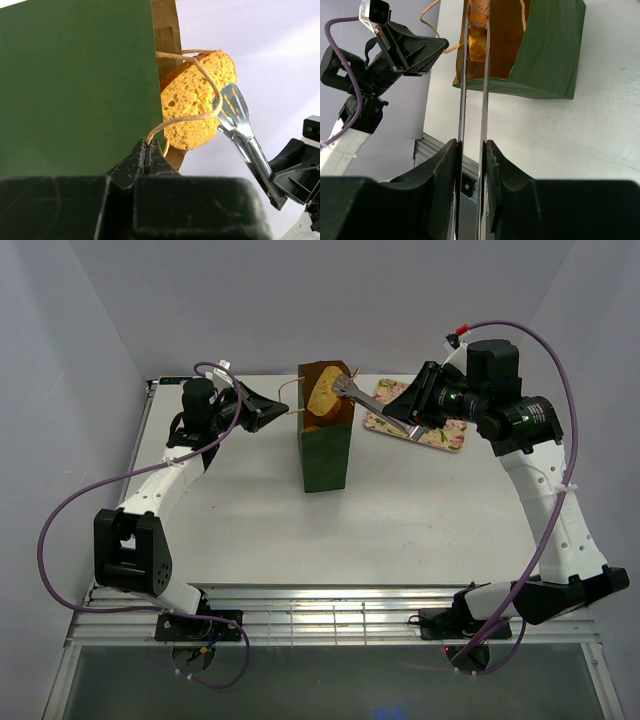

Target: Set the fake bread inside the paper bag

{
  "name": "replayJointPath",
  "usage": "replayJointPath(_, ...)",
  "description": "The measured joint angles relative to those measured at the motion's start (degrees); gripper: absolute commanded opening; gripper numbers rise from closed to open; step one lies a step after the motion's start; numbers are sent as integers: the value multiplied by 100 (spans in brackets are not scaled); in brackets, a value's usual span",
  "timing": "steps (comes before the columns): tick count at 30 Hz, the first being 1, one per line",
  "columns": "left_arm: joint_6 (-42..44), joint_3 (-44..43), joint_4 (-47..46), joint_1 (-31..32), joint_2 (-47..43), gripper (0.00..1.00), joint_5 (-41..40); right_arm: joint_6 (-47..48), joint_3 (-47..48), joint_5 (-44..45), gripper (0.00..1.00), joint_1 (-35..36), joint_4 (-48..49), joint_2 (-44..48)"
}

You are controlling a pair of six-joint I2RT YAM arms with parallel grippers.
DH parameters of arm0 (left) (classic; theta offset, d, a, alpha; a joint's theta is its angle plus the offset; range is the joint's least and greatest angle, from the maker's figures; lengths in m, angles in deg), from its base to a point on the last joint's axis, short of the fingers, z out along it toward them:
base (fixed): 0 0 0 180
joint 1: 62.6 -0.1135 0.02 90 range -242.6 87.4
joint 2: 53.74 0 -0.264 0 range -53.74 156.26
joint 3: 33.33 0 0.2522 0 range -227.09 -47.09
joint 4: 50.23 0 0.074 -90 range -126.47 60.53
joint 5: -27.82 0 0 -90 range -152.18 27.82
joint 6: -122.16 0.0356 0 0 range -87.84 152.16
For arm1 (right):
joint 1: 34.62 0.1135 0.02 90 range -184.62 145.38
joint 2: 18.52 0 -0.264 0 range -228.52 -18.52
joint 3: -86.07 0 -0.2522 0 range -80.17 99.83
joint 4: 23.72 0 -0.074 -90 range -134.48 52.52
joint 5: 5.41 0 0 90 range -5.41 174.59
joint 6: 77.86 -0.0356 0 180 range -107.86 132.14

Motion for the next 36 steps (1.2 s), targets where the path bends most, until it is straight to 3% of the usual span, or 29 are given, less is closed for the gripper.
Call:
replayJointPath(12, 7, 0, 44, 0, 0, 0, 2, 146, 352, 310, 44, 7, -133, -173)
replayJointPath(22, 22, 0, 39, 0, 0, 13, 2, 162, 352, 199, 46, 7, -127, -181)
replayJointPath(30, 90, 11, 61, 0, -157, 52, -4, 157, 352, -35, 45, 7, -96, -181)
replayJointPath(31, 114, 11, 72, 0, -195, 85, -11, 160, 352, -39, 45, 7, -96, -181)
replayJointPath(32, 162, 11, 79, 0, -238, 98, -17, 160, 352, -42, 45, 7, -94, -179)
replayJointPath(36, 144, 11, 114, 0, -404, 98, -52, 155, 393, -122, 45, -70, -94, -170)
